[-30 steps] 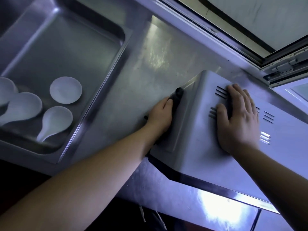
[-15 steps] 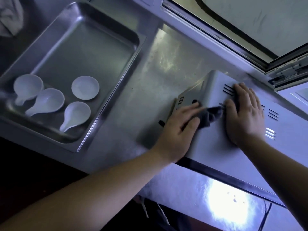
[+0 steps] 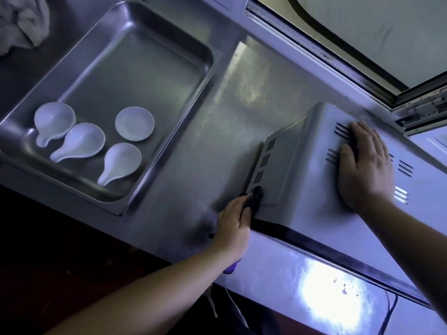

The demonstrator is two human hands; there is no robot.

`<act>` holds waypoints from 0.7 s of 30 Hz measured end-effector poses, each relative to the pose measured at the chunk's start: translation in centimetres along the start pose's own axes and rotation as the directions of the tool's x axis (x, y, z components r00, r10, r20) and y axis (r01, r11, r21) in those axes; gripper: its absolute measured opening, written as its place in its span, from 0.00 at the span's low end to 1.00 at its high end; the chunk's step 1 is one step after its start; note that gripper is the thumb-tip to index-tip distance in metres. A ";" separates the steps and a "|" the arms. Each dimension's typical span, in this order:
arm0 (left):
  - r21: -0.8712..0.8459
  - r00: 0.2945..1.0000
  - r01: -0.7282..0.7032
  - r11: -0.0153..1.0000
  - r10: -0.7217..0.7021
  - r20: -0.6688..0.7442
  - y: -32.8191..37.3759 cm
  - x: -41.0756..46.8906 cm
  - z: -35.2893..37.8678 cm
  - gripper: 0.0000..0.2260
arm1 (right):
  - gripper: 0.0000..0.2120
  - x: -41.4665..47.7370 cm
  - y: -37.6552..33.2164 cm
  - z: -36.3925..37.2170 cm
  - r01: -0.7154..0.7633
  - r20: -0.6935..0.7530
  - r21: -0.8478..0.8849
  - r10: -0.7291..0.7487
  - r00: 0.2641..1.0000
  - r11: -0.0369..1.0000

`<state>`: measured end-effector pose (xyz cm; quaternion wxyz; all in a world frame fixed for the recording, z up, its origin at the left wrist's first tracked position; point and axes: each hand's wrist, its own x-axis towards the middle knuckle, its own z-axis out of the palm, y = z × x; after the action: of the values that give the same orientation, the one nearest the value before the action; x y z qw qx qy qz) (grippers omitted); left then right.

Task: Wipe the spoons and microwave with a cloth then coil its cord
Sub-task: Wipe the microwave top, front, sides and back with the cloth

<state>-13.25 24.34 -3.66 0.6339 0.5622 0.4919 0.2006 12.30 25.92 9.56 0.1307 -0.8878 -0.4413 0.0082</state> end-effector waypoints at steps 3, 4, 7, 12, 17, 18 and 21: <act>0.237 0.965 0.251 0.939 -0.261 0.011 -1.5 2.3 0.6 0.18 | 0.27 0.0 0.0 0.0 -0.002 -0.005 -0.003 0.002 1.000 1.000; 0.262 0.938 0.330 0.907 -0.347 0.019 -1.6 3.1 0.8 0.18 | 0.27 -0.1 0.0 0.0 -0.007 -0.003 -0.008 0.007 1.000 1.000; 0.254 0.869 0.477 0.841 -0.496 0.010 -1.0 5.0 1.1 0.19 | 0.27 -0.1 -0.2 -0.1 -0.017 0.015 -0.029 0.017 1.000 0.999; 0.183 0.780 0.606 0.774 -0.623 0.055 0.1 4.5 0.8 0.20 | 0.26 -0.4 -0.8 -0.5 -0.048 0.044 -0.039 0.049 0.998 0.998; 0.048 0.784 0.608 0.793 -0.609 0.121 1.1 2.5 0.3 0.19 | 0.27 -0.6 -1.4 -1.2 -0.037 0.142 -0.137 0.056 0.988 0.990; -0.010 0.788 0.608 0.794 -0.602 0.128 3.0 1.5 0.0 0.18 | 0.27 -0.5 -1.5 -1.3 -0.035 0.160 -0.155 0.060 0.985 0.987; -0.118 0.811 0.583 0.804 -0.568 0.142 6.5 -0.5 -0.5 0.13 | 0.28 -0.4 -1.8 -1.7 -0.042 0.193 -0.165 0.074 0.978 0.985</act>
<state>-11.95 26.12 2.53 0.7304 0.3444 0.5898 0.0082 10.87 26.30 11.61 0.0139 -0.9027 -0.4251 0.0652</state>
